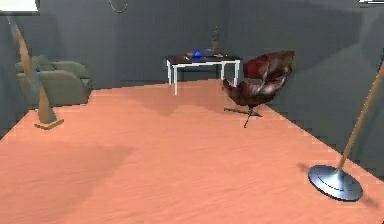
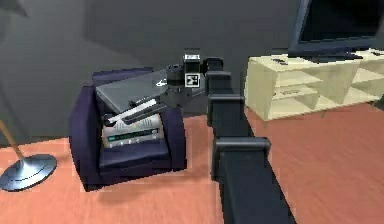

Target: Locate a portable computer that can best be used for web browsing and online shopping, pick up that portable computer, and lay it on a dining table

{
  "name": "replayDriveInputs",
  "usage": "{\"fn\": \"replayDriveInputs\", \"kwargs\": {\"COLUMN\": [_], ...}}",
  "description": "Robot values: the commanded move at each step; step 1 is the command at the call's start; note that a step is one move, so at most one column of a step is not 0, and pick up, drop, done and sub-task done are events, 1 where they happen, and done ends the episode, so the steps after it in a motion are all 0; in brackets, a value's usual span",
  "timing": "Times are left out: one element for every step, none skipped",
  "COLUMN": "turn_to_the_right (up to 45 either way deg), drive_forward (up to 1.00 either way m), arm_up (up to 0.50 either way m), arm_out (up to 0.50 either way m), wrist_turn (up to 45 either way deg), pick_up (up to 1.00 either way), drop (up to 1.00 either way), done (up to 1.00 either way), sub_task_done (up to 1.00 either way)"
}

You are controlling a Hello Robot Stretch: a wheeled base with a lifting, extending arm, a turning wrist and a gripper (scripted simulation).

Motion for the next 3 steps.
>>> {"fn": "replayDriveInputs", "kwargs": {"turn_to_the_right": [0.0, 0.0, 0.0], "drive_forward": [1.0, 1.0, 1.0], "arm_up": [0.0, 0.0, 0.0], "arm_out": [0.0, 0.0, 0.0], "wrist_turn": [0.0, 0.0, 0.0], "pick_up": [0.0, 0.0, 0.0], "drop": [0.0, 0.0, 0.0], "done": [0.0, 0.0, 0.0], "sub_task_done": [0.0, 0.0, 0.0]}}
